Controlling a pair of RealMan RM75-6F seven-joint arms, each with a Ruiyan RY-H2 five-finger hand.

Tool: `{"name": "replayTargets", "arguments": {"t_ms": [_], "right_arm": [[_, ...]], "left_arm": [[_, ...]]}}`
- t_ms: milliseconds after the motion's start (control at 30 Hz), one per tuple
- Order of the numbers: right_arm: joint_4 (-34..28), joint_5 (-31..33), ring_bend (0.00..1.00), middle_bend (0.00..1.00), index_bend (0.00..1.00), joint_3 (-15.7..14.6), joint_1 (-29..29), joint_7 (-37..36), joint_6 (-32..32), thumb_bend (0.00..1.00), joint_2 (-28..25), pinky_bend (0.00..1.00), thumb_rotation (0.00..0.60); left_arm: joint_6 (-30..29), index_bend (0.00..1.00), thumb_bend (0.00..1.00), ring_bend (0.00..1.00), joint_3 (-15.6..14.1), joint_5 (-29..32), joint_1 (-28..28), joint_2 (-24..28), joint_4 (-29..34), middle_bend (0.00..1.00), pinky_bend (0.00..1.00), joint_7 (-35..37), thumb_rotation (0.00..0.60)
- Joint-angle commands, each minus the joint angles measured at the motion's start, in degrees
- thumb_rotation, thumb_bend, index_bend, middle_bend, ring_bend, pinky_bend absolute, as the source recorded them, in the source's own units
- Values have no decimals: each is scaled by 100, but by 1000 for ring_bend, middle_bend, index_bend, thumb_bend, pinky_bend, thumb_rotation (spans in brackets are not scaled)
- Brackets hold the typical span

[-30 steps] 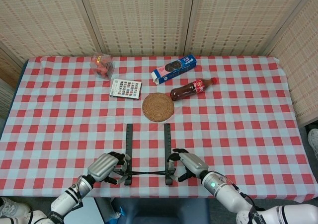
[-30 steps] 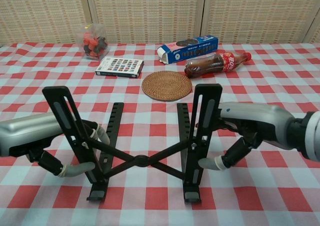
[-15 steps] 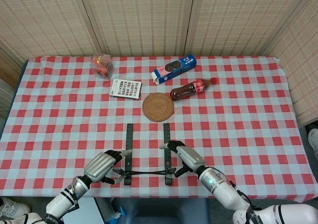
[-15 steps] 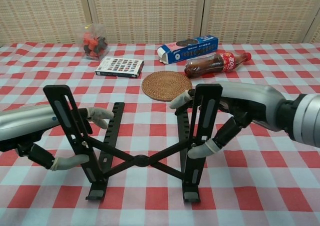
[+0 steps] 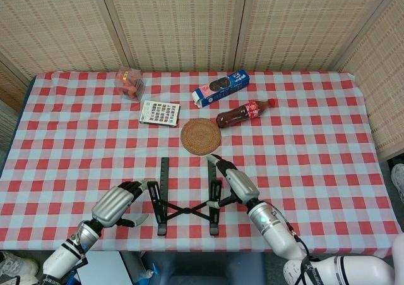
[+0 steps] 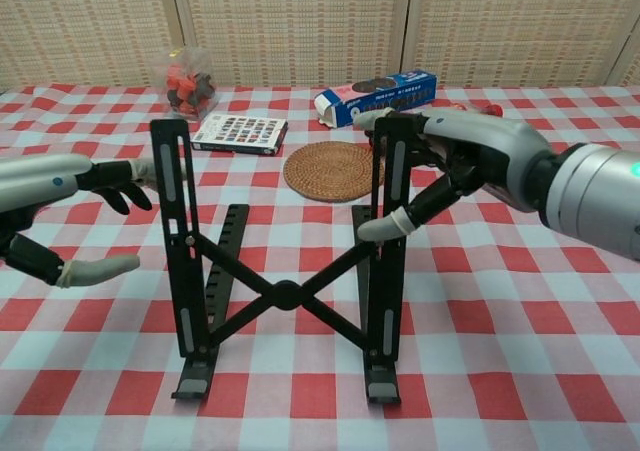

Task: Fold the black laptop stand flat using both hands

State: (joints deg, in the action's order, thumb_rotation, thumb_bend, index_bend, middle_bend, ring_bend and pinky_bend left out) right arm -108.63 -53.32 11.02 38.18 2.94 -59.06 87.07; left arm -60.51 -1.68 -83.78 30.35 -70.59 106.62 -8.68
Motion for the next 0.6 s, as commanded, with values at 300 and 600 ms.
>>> {"name": "replayTargets", "arguments": {"t_ms": [300,600], "right_arm": [[163,-1546,0,0,0,127,-443,342,-1634,32,151,0,600],[43,-2505,0,0,0,-386,-129,1218,-739,32,-829,0,600]], "left_arm": [[-185,35,358,186,388,17,86,429,-192,132,217,156,366],[121,36,357,166,651,-124,530,0,-1191,130,207,56,600]]}}
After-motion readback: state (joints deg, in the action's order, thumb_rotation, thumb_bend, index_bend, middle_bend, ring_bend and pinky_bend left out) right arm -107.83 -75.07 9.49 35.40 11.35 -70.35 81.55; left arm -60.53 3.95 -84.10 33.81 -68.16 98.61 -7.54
